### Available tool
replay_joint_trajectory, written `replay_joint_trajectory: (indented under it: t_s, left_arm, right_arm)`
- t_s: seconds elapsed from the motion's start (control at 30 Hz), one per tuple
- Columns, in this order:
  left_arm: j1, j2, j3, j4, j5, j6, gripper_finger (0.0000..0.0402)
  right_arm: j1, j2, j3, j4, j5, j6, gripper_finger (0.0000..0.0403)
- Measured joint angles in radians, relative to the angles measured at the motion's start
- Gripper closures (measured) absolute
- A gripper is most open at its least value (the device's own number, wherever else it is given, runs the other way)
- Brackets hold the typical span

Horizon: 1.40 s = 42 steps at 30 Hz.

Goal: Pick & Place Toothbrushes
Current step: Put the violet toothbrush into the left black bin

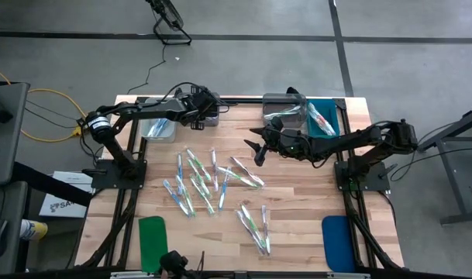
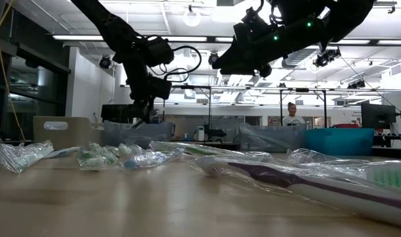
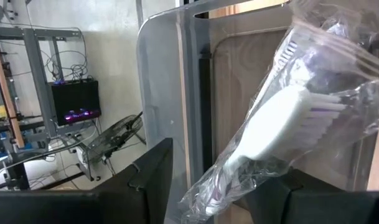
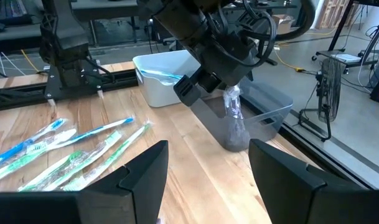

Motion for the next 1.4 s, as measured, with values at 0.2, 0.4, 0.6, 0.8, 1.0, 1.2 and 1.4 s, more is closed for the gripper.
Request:
replay_joint_trajectory:
  t_s: [0.2, 0.4, 0.6, 0.8, 1.0, 1.2, 1.4]
  left_arm:
    - [0.000, 0.000, 0.000, 0.027, 0.010, 0.057, 0.0236]
    - [0.056, 0.000, 0.026, -0.015, 0.206, 0.061, 0.0236]
    - [0.118, 0.000, 0.079, -0.142, 0.280, 0.061, 0.0236]
    - [0.141, 0.000, 0.096, -0.216, 0.400, 0.083, 0.0236]
    - [0.137, 0.000, 0.096, -0.225, 0.394, 0.081, 0.0236]
    - [0.138, -0.057, 0.088, -0.235, 0.399, 0.014, 0.0236]
    - [0.137, -0.147, 0.036, -0.220, 0.461, 0.011, 0.0236]
  right_arm:
    - [0.001, 0.000, 0.000, 0.000, 0.000, 0.006, 0.0186]
    - [0.001, 0.000, 0.000, -0.013, -0.003, 0.028, 0.0186]
    - [0.008, 0.000, 0.000, -0.024, -0.002, 0.051, 0.0186]
    - [0.014, 0.000, 0.000, -0.027, -0.003, 0.051, 0.0186]
    - [0.019, -0.009, 0.000, -0.080, -0.002, 0.075, 0.0186]
    - [0.035, -0.029, -0.001, -0.133, 0.002, 0.113, 0.0186]
    - [0.049, -0.058, 0.000, -0.237, 0.001, 0.176, 0.0186]
